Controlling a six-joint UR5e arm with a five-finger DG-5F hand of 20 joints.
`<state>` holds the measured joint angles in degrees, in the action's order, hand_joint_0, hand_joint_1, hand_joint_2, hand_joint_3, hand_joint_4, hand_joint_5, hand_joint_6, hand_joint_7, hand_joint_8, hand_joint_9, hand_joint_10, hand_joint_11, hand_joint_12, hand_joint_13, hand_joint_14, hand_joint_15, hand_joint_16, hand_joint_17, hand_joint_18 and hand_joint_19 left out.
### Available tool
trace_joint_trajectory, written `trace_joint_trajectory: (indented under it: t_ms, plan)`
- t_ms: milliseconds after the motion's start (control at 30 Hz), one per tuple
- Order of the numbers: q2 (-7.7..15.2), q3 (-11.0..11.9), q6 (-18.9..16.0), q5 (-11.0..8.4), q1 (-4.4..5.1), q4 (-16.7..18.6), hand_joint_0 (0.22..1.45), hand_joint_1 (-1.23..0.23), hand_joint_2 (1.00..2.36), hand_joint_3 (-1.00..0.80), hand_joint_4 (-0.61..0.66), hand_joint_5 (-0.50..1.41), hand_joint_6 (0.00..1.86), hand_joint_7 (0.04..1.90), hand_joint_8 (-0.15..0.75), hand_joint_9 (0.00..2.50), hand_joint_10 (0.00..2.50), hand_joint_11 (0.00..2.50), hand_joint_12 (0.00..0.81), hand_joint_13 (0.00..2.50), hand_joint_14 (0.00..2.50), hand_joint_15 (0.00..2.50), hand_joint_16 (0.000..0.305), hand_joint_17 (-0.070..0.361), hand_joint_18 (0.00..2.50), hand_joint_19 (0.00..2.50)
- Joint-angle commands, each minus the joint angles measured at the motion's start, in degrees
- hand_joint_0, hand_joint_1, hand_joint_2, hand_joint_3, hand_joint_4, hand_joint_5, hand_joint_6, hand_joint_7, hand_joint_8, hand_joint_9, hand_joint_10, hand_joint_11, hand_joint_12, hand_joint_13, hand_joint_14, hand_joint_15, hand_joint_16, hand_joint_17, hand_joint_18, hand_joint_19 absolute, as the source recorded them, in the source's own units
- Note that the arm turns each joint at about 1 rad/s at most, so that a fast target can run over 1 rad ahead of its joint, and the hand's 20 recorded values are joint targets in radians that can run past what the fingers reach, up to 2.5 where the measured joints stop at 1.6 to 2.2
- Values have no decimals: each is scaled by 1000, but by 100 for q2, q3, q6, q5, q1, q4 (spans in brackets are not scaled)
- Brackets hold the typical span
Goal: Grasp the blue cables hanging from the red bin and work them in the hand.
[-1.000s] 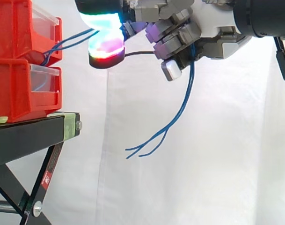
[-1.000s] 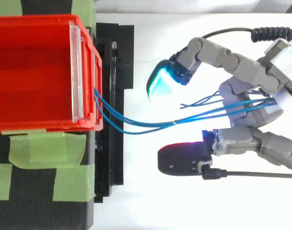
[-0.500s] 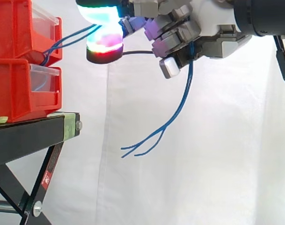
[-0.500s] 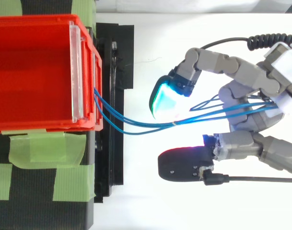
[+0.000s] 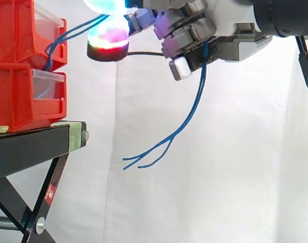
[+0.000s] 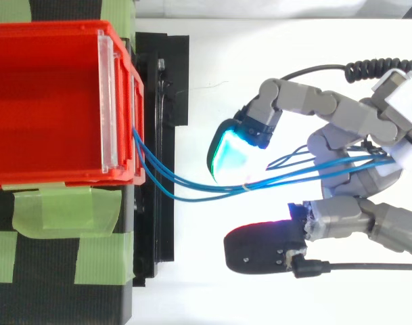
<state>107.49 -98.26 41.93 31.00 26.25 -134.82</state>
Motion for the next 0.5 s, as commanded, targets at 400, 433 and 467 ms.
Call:
trace_joint_trajectory:
  t_ms: [400, 433, 467]
  plan:
    - [0, 0, -273, -68, 3, -185, 929, -676, 1010, -806, 171, 498, 8, 1425, 580, 1706, 2500, 2500, 706, 2097, 2500, 2148, 210, 158, 2500, 766]
    - [0, 0, -273, -68, 3, -185, 927, -684, 1010, -783, 168, 502, 9, 1415, 580, 1706, 2500, 2500, 706, 2097, 2500, 2148, 210, 158, 2500, 766]
    - [0, 0, -273, -68, 3, -176, 928, -686, 1010, -781, 162, 505, 10, 1409, 580, 1706, 2500, 2500, 706, 2097, 2500, 2148, 210, 158, 2500, 766]
